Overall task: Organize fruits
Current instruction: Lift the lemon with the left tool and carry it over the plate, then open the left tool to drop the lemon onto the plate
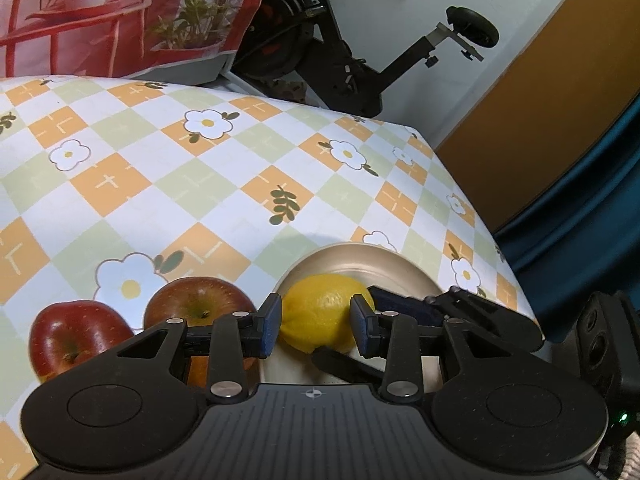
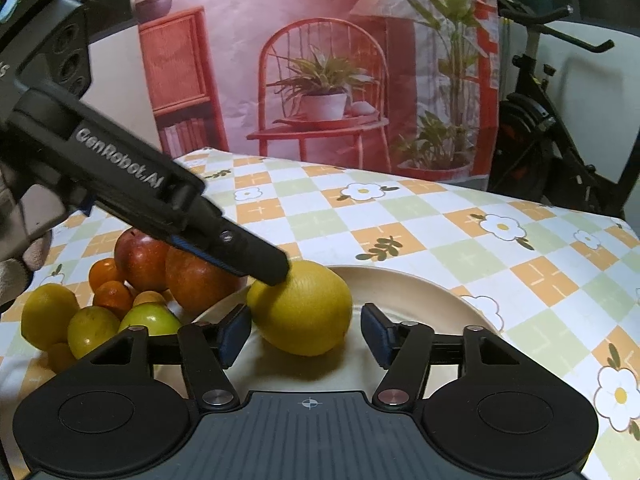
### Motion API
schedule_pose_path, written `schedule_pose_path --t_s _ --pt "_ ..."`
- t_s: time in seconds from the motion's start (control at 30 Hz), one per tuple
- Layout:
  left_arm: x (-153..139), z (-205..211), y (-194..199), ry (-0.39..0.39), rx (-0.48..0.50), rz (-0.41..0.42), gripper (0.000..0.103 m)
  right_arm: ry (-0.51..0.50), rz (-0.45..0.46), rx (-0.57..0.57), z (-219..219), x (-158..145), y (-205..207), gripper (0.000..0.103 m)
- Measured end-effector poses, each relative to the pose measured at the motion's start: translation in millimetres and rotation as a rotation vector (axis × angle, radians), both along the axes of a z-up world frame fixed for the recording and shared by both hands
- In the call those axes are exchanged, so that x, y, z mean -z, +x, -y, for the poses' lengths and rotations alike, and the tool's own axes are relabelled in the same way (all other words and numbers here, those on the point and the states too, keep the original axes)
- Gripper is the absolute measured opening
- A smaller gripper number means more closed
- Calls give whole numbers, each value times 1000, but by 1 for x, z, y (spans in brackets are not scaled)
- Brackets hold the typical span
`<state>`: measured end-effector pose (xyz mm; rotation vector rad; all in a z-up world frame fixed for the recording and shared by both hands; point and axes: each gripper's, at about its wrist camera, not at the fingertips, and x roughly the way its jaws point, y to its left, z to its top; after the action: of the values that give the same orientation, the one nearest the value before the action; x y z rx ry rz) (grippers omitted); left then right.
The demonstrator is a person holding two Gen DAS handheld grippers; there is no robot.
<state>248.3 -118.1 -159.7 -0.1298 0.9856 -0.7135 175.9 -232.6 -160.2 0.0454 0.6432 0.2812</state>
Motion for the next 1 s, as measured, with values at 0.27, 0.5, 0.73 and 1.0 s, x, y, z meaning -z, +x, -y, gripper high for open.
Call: schedule_pose_path --t_s 0.27,0.5,0.73,1.0 --pt "-18 -18 -17 7 -38 67 40 -1 -13 36 3 -8 -10 65" --pt "-36 -41 -38 3 -90 126 40 3 -8 50 -2 -18 -27 66" --pt "-48 -65 -66 21 -152 195 40 3 -15 51 -13 -22 -45 66" --pt "-45 -99 -97 56 -238 235 40 -3 -8 26 -31 -24 -68 63"
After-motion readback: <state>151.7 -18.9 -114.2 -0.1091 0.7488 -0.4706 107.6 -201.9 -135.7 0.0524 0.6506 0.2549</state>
